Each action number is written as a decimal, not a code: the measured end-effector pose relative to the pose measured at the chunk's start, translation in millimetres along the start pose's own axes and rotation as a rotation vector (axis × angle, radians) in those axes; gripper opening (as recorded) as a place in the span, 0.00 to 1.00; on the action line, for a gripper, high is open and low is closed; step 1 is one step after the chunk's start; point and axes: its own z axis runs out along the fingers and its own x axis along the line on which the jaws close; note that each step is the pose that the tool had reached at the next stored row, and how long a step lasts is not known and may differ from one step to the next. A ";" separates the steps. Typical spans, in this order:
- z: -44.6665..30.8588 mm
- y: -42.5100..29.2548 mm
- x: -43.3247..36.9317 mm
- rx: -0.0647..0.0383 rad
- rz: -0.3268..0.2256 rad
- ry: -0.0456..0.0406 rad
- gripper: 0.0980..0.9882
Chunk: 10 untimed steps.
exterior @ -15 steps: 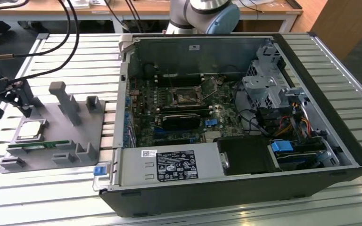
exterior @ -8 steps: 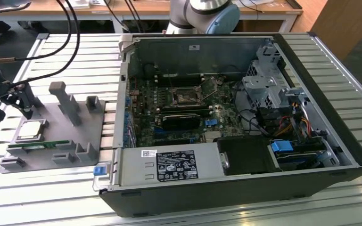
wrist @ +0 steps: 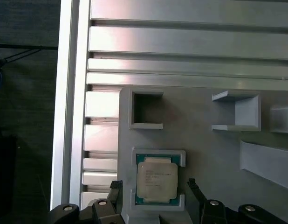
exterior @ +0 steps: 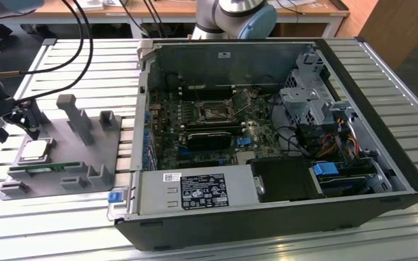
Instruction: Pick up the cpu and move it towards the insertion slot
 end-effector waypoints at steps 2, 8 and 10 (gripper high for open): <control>1.3 -0.1 0.0 0.000 0.000 -0.0001 0.62; 3.7 -0.2 0.1 0.000 0.000 -0.0001 0.62; 4.7 -0.2 0.2 0.000 0.000 -0.0001 0.62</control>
